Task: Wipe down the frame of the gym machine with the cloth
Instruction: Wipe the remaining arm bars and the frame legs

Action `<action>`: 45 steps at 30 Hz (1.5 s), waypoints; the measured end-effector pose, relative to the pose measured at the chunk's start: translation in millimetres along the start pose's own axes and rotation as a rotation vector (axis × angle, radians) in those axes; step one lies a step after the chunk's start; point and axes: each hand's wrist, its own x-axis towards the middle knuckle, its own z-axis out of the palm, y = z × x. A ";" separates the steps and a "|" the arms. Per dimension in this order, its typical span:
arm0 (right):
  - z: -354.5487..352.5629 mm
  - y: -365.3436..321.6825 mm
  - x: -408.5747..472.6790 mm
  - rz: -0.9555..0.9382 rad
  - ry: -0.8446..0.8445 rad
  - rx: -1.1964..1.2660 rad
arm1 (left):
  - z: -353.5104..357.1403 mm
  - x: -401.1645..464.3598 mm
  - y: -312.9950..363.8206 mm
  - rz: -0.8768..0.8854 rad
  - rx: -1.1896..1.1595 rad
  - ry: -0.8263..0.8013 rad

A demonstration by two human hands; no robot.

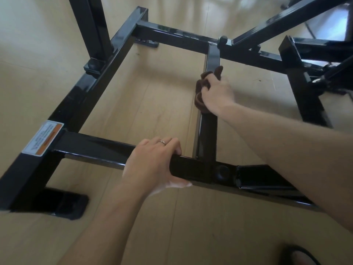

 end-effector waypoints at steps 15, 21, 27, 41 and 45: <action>2.9 2.2 -49.9 -0.131 -0.042 -0.065 | -0.3 -1.3 3.3 -0.029 -0.002 -0.008; 8.0 -3.4 45.5 -0.034 0.018 -0.095 | 2.8 0.4 0.0 -0.020 -0.017 0.061; 3.5 -6.2 35.4 -0.022 -0.005 -0.129 | -5.1 0.1 3.1 -0.018 0.009 -0.003; -2.4 -38.0 -198.7 -0.249 -0.162 -0.201 | -30.7 -64.9 -12.1 -0.325 0.324 -0.109; 4.7 -46.8 -211.2 -0.281 -0.069 -0.093 | -38.5 -78.5 -24.2 -0.360 0.292 -0.121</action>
